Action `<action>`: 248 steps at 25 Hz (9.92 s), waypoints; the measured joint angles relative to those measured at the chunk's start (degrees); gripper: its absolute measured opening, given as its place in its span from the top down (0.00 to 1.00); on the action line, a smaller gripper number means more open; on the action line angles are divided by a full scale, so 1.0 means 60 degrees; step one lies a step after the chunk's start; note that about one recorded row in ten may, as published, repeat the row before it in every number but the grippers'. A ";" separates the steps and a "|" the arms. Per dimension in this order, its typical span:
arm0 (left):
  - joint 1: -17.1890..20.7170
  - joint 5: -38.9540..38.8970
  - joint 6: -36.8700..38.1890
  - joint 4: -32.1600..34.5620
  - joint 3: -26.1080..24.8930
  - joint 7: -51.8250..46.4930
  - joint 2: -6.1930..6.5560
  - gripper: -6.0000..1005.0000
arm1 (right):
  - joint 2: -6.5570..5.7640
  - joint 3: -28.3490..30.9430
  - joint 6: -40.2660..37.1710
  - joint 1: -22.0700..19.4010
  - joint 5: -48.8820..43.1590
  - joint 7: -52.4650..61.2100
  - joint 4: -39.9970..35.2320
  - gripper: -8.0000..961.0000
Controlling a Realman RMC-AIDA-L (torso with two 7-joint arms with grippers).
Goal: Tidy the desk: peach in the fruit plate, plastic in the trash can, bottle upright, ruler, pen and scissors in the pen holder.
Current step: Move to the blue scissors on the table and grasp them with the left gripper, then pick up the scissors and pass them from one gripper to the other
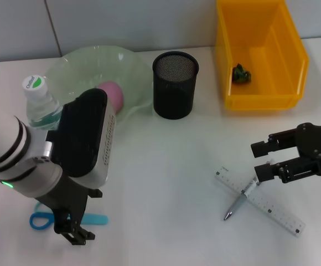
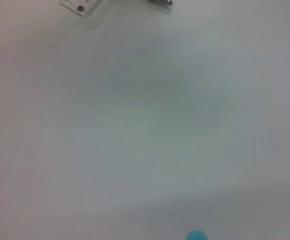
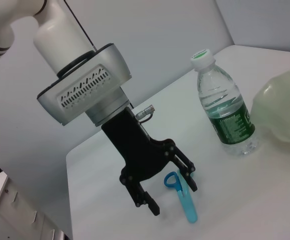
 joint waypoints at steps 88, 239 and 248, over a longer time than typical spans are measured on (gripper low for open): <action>-0.1183 0.0425 -0.0911 -0.2095 0.0958 0.0080 -0.0044 0.70 | 0.0040 0.0000 0.0251 0.0068 -0.0014 0.0102 0.0015 0.25; -0.0648 -0.9503 0.0190 -1.8586 -1.4772 0.7044 -0.0073 0.72 | 0.1622 0.1466 0.2811 0.1112 0.5127 -1.5777 0.7174 0.25; -0.0640 -0.9503 0.0175 -1.8629 -1.4789 0.7050 -0.0073 0.72 | 0.1622 0.1466 0.2860 0.1194 0.5127 -1.5778 0.7182 0.28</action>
